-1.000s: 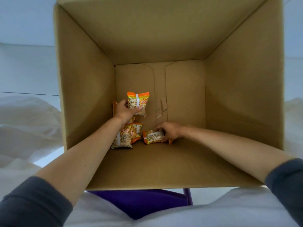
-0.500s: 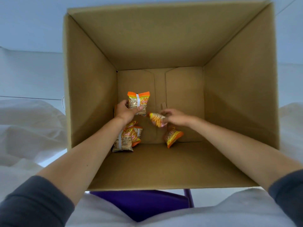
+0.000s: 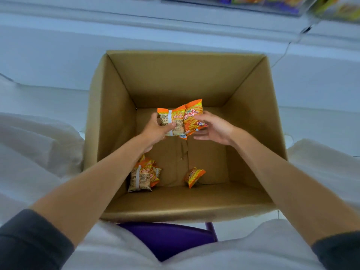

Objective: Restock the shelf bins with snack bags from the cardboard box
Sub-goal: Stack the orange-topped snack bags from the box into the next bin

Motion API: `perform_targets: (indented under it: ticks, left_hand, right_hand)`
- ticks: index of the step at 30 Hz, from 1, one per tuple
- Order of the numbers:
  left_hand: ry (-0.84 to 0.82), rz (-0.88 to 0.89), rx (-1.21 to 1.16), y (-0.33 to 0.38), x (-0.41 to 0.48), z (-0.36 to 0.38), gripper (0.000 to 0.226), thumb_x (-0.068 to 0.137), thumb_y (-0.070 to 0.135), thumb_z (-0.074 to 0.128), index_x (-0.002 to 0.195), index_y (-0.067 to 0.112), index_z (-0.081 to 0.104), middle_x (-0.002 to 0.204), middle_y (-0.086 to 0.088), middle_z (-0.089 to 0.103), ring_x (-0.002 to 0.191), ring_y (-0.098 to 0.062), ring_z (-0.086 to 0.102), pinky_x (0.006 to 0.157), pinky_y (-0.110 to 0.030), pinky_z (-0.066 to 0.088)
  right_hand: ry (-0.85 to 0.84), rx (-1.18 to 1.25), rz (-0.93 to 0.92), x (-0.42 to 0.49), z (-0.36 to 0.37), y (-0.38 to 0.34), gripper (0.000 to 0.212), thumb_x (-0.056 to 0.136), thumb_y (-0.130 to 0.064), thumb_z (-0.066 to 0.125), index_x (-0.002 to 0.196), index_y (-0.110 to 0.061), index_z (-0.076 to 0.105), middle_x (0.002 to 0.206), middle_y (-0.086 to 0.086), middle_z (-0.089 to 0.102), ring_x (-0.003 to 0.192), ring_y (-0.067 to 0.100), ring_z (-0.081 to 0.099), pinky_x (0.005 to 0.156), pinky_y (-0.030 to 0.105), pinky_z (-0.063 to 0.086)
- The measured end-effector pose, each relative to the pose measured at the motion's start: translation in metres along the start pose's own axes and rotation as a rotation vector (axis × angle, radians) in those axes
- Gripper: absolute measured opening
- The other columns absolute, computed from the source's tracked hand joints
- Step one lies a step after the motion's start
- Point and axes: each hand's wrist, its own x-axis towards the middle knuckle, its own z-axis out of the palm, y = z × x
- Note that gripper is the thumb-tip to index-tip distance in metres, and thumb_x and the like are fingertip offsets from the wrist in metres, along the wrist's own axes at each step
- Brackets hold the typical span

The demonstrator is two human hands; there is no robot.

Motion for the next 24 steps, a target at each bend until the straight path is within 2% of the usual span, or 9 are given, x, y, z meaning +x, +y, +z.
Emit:
perform_targets:
  ticks: [1,3,6,8,10,11,15,19,24]
  left_hand:
    - [-0.034,-0.001,-0.053,0.008,-0.003,-0.001,0.038,0.092,0.022,0.067,0.123,0.019,0.047,0.124,-0.002,0.062,0.108,-0.02,0.064,0.098,-0.047,0.049]
    - [-0.121,0.0,-0.146,0.023,-0.011,-0.002,0.018,0.097,0.02,0.057,0.114,0.015,0.058,0.114,-0.005,0.069,0.095,-0.015,0.067,0.088,-0.033,0.053]
    - [-0.212,0.031,-0.13,0.045,-0.02,-0.003,0.022,0.095,0.035,0.058,0.106,0.017,0.064,0.097,0.001,0.074,0.083,-0.009,0.071,0.07,-0.023,0.053]
    - [-0.178,0.093,-0.115,0.058,-0.023,-0.003,0.044,0.086,0.041,0.071,0.118,0.014,0.059,0.107,-0.006,0.072,0.092,-0.015,0.071,0.075,-0.03,0.058]
    - [-0.094,0.108,-0.12,0.068,-0.025,-0.003,0.082,0.069,0.056,0.08,0.13,0.009,0.05,0.113,-0.01,0.07,0.096,-0.022,0.071,0.082,-0.041,0.059]
    - [-0.077,0.108,-0.117,0.073,-0.026,-0.003,0.087,0.069,0.059,0.079,0.132,0.008,0.049,0.114,-0.012,0.069,0.096,-0.024,0.071,0.084,-0.043,0.059]
    - [-0.082,0.054,-0.222,0.087,-0.031,-0.01,0.054,0.093,0.057,0.051,0.121,0.011,0.055,0.119,-0.011,0.067,0.1,-0.027,0.069,0.086,-0.044,0.057]
    - [-0.116,-0.039,-0.303,0.091,-0.031,-0.035,0.071,0.092,0.066,0.04,0.142,0.015,0.04,0.111,-0.006,0.069,0.095,-0.024,0.07,0.075,-0.04,0.057]
    - [-0.237,-0.096,-0.228,0.098,-0.032,-0.043,0.088,0.082,0.078,0.035,0.133,0.01,0.054,0.118,-0.016,0.069,0.107,-0.03,0.068,0.093,-0.048,0.054]
  right_hand:
    - [0.013,-0.038,-0.014,-0.003,0.003,-0.006,0.054,0.089,-0.031,0.065,0.137,-0.021,0.042,0.129,0.009,0.061,0.112,0.026,0.064,0.101,0.044,0.048]
    - [0.023,-0.025,-0.055,-0.009,0.009,-0.016,0.055,0.089,-0.025,0.066,0.138,-0.018,0.042,0.127,0.01,0.064,0.11,0.026,0.065,0.098,0.041,0.05]
    - [-0.047,0.08,-0.127,-0.016,0.023,-0.033,0.045,0.093,-0.019,0.059,0.135,-0.008,0.049,0.123,0.013,0.065,0.111,0.024,0.064,0.092,0.035,0.052]
    - [-0.069,0.096,-0.152,-0.02,0.033,-0.043,0.04,0.094,-0.017,0.057,0.132,-0.005,0.054,0.12,0.012,0.066,0.112,0.023,0.063,0.089,0.032,0.054]
    - [-0.038,0.125,-0.173,-0.021,0.04,-0.05,0.034,0.094,-0.017,0.058,0.126,-0.005,0.057,0.115,0.011,0.068,0.108,0.021,0.064,0.087,0.031,0.056]
    - [-0.03,0.159,-0.181,-0.022,0.042,-0.053,0.031,0.094,-0.017,0.058,0.123,-0.005,0.059,0.113,0.01,0.068,0.107,0.021,0.065,0.089,0.032,0.056]
    - [0.05,0.207,-0.232,-0.025,0.039,-0.064,0.027,0.092,-0.012,0.058,0.119,-0.008,0.059,0.11,0.009,0.069,0.103,0.02,0.065,0.093,0.034,0.051]
    - [0.011,-0.05,-0.244,-0.037,0.037,-0.08,0.024,0.088,-0.005,0.06,0.11,-0.01,0.065,0.107,0.008,0.071,0.098,0.019,0.066,0.091,0.031,0.048]
    - [-0.223,-0.029,-0.106,-0.034,0.048,-0.081,0.047,0.081,-0.01,0.067,0.126,-0.017,0.055,0.121,0.009,0.067,0.113,0.025,0.063,0.092,0.037,0.052]
